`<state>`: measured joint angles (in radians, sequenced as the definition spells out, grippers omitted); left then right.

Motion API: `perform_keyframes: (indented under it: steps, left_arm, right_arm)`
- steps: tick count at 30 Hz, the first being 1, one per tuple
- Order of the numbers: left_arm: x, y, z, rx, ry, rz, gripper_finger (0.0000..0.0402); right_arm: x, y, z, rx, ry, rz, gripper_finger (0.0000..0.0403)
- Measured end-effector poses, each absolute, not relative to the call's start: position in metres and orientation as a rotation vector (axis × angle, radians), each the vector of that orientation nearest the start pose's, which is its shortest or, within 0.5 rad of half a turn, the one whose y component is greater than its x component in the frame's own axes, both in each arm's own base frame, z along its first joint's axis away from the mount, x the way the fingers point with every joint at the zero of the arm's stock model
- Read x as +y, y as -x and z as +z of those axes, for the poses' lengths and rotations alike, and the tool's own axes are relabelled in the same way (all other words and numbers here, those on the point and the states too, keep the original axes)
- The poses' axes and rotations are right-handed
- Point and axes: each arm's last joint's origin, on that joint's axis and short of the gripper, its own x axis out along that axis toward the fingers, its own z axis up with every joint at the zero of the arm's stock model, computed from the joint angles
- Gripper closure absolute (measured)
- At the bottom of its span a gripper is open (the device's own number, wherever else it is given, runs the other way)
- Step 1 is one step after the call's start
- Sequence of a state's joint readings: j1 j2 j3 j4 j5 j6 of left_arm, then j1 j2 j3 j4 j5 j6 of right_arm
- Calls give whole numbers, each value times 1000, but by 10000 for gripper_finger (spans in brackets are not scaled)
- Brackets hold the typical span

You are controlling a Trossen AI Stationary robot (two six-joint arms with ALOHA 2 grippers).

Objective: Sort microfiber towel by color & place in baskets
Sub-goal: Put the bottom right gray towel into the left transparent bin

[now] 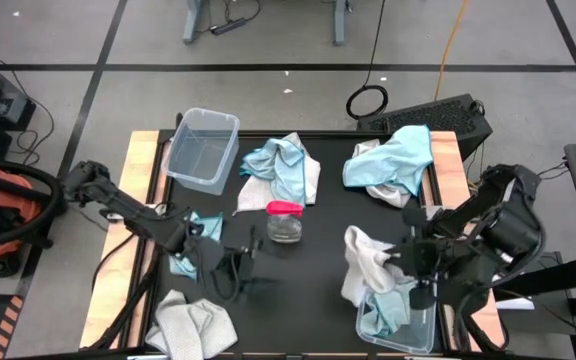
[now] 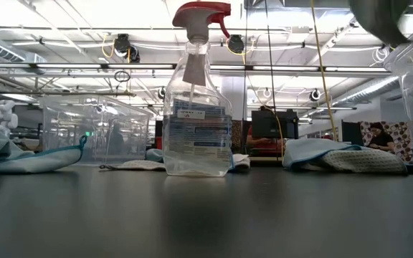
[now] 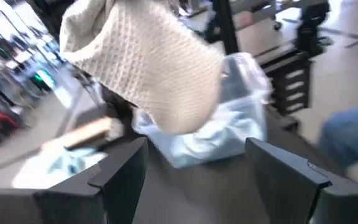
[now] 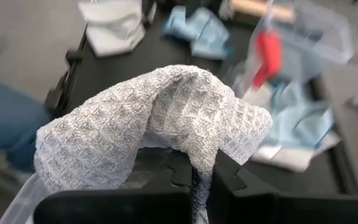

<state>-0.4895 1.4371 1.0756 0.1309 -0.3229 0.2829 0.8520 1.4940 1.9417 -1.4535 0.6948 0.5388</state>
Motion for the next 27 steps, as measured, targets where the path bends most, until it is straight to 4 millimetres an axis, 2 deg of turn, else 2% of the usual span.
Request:
perform_keyframes:
  steps: [4,8,14,21,27]
  left_arm:
    - [-135,-305,320,80,-405,-164,115]
    - [-128,-316,323,-1,-410,-127,76]
    - [-117,-336,339,-85,-378,-61,29]
    - [-108,-361,357,-175,-360,-100,22]
    - [-105,-384,365,-208,-336,-113,22]
  right_arm:
    - [167,-177,465,632,248,-41,401]
    - [164,-184,473,570,296,-34,401]
    - [157,-201,482,498,366,-27,401]
    - [150,-218,492,417,388,66,401]
    - [144,-234,491,416,407,108,401]
